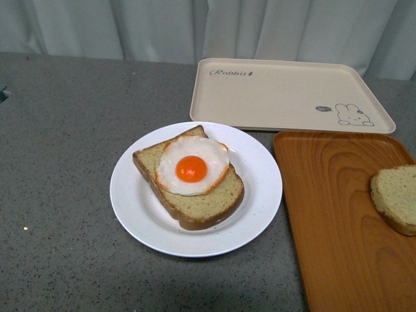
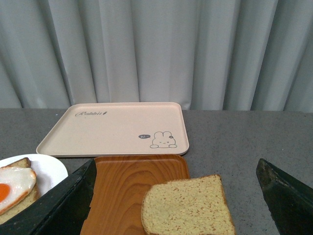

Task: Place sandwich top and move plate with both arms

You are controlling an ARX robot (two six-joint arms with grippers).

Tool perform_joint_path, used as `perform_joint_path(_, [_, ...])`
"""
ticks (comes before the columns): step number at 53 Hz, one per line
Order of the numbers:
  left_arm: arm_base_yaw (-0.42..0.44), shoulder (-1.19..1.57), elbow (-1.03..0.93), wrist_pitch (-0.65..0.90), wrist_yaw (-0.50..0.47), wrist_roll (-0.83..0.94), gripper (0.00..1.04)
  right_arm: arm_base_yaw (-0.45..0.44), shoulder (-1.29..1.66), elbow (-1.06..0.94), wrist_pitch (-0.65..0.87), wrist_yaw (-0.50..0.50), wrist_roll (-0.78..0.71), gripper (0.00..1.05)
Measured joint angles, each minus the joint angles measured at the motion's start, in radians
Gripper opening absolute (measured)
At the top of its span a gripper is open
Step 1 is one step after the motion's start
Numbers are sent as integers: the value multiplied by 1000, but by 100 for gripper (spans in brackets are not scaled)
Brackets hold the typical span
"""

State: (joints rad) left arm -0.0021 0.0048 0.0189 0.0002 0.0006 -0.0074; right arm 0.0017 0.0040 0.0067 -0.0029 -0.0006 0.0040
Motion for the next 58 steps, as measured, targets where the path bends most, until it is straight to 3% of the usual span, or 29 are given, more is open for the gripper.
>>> perform_joint_path(6, [0,0,0,0,0,0,98,-1,2,-1,-2,-3,8,96])
perform_joint_path(10, [0,0,0,0,0,0,98,-40,87,20,-85,-59,171,96])
perform_joint_path(14, [0,-2,0,0,0,0,98,-94,127,18,-39,-131,290,96])
perform_joint_path(22, [0,-3,0,0,0,0,98,-315,343,77,83,-288,427,96])
perform_joint_path(29, [0,-3,0,0,0,0,98,-528,700,175,245,-392,431,96])
perform_joint_path(38, [0,-3,0,0,0,0,98,-718,1139,423,251,-439,478,96])
perform_joint_path(47, [0,-3,0,0,0,1,98,-715,1304,506,208,-437,530,96])
perform_joint_path(58, [0,-3,0,0,0,0,98,-641,1399,533,220,-343,599,96])
